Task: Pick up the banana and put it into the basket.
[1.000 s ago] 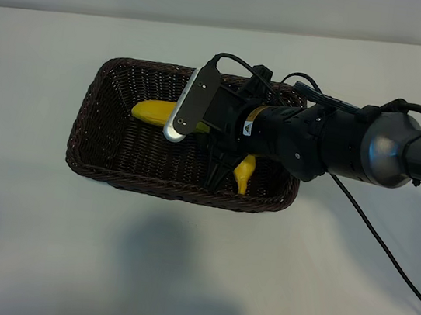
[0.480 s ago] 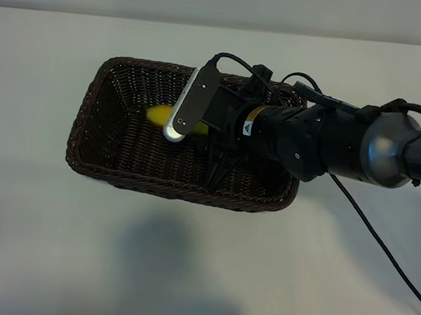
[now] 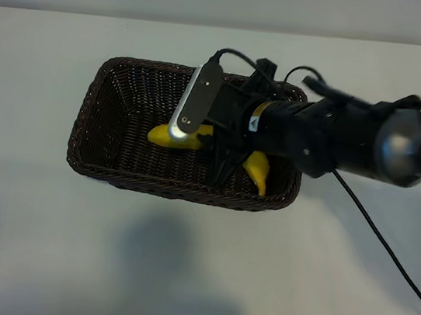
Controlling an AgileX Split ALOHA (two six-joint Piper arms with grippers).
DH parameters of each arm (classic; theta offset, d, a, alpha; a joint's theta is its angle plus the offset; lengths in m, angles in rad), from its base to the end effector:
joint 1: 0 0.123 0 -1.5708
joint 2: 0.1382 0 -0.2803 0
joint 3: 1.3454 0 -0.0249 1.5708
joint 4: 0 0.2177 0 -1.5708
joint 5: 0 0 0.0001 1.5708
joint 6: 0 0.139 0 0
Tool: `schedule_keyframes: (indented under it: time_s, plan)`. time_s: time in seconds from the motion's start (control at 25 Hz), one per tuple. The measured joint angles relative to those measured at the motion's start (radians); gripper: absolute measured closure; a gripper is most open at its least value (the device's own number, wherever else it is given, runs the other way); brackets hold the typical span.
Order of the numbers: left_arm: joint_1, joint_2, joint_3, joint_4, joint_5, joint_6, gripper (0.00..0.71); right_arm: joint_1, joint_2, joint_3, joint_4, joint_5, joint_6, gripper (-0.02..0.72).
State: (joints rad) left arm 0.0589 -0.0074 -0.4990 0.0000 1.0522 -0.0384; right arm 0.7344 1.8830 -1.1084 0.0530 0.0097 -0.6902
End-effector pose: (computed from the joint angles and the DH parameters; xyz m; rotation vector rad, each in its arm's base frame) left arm 0.0132 0.0008 0.2403 -0.0987 2.0270 0.0129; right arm 0.3062 0.2766 0.1671 -1.4368 1.7554 0.0520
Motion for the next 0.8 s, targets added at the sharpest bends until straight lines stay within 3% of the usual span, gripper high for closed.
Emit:
schedule_keyframes:
  time_s: [0.2, 0.32, 0.8]
  plan:
    - [0.0, 0.0, 0.0, 0.0, 0.0, 0.0, 0.132, -0.063, -0.106, 0.001, 0.034, 0.063, -0.002, 0.18]
    - [0.0, 0.0, 0.0, 0.0, 0.0, 0.0, 0.132, -0.14, -0.138, 0.001, 0.053, 0.128, 0.03, 0.181]
    - [0.0, 0.0, 0.0, 0.0, 0.0, 0.002, 0.132, -0.495, -0.184, 0.001, 0.059, 0.384, 0.323, 0.181]
